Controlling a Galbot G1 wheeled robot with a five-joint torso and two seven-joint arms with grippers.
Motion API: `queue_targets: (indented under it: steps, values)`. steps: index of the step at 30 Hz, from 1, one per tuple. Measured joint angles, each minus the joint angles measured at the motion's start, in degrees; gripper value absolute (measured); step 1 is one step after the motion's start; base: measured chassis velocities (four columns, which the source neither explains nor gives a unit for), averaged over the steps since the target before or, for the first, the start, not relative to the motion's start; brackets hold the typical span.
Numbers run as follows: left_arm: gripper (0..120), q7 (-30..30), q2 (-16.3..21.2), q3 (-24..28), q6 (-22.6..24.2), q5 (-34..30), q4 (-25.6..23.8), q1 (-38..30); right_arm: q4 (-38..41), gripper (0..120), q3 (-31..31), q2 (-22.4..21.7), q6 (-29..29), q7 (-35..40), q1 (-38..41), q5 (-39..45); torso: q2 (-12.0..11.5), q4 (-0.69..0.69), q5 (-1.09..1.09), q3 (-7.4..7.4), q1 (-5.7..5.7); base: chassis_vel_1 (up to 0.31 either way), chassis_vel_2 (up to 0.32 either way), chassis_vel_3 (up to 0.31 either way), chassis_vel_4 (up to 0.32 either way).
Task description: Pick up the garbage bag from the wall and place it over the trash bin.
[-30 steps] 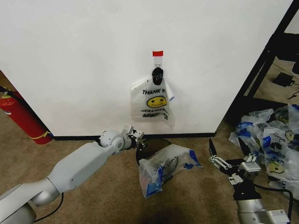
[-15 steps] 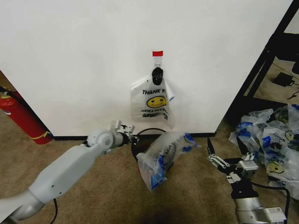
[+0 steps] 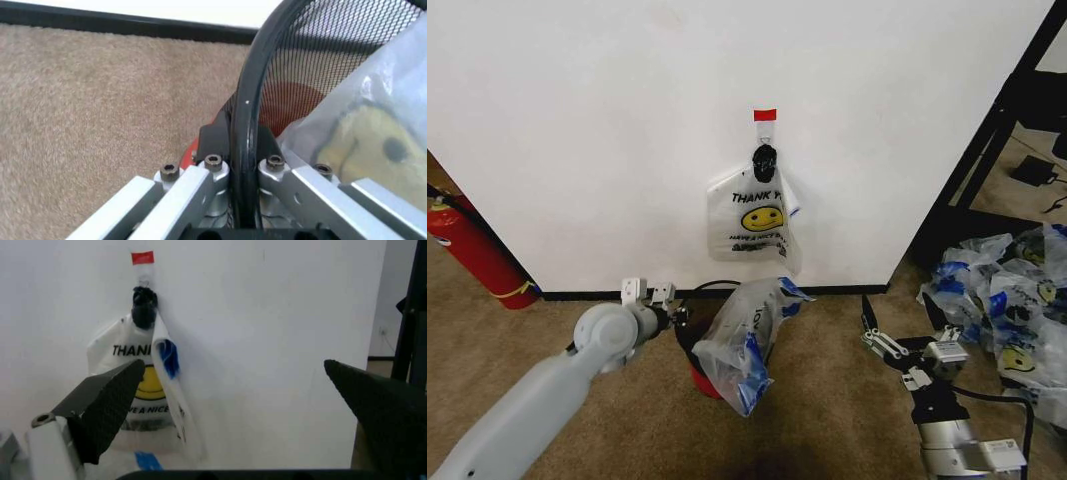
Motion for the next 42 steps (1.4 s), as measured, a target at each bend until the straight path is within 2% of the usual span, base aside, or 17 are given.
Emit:
queue_targets:
  steps: [2, 8, 14, 16, 22, 25, 30, 40, 41, 42]
  values:
    - [0, -1.1, -0.7, -0.3, -1.0, 0.2, -0.5, 0.7, 0.0, 100, 0.0, 0.0, 0.0, 0.0, -0.1, -0.1, 0.0, -0.01, 0.00, 0.00, 0.00, 0.000, 0.000, 0.000, 0.000]
    - [0, -6.8, -7.6, -0.3, -7.2, 2.9, -2.9, 4.8, 0.4, 100, 0.0, -0.1, 0.1, 0.0, -1.0, -0.4, 0.0, -0.02, 0.00, 0.00, 0.00, 0.000, 0.000, 0.000, 0.000]
    - [0, -7.3, -12.0, 0.4, -10.4, 6.4, -3.1, 8.1, 0.4, 100, -0.1, 0.1, 0.3, 0.1, -1.4, -0.8, 0.0, 0.00, 0.00, 0.00, 0.00, 0.000, 0.000, 0.000, 0.000]
    - [0, -6.2, -13.4, 0.8, -11.9, 9.3, -2.2, 9.0, 0.3, 100, -0.4, 0.3, 0.3, 0.1, -1.4, -1.1, 0.0, -0.01, 0.00, 0.00, 0.00, 0.000, 0.000, 0.000, 0.000]
    - [0, -4.7, -14.9, 1.5, -13.7, 15.0, 0.9, 8.6, -0.2, 100, -1.1, 0.9, 0.5, 0.1, -1.5, -2.1, 0.0, -0.01, 0.00, 0.00, 0.00, 0.000, 0.000, 0.000, 0.000]
    - [0, -4.4, -14.9, 1.9, -13.7, 15.9, 1.9, 8.2, -0.5, 100, -1.4, 1.2, 0.6, 0.1, -1.5, -2.4, 0.0, -0.01, 0.00, 0.00, 0.00, 0.000, 0.000, 0.000, 0.000]
    - [0, -4.1, -15.1, 2.4, -13.5, 15.8, 5.2, 7.3, -1.0, 100, -2.1, 1.7, 0.8, 0.1, -1.5, -3.1, 0.0, -0.01, -0.01, 0.01, 0.00, 0.000, 0.000, 0.000, 0.000]
    - [0, -3.1, -15.5, 2.5, -12.5, 15.5, 6.7, 6.7, -1.5, 100, -2.0, 1.6, 1.0, 0.1, -1.4, -3.0, 0.0, 0.00, 0.01, 0.00, 0.00, 0.000, 0.000, 0.000, 0.000]
    - [11, -2.3, -15.5, 2.4, -12.1, 14.8, 6.8, 6.8, -1.6, 100, -2.0, 1.5, 1.0, 0.1, -1.3, -2.9, 0.0, 0.00, 0.00, 0.00, 0.00, 0.000, 0.000, 0.000, 0.000]
    - [12, -2.2, -15.4, 2.3, -12.0, 14.8, 6.7, 6.8, -1.7, 100, -2.0, 1.5, 1.0, 0.1, -1.3, -2.8, 0.0, 0.00, -0.01, 0.00, 0.00, 0.000, 0.000, 0.000, 0.000]
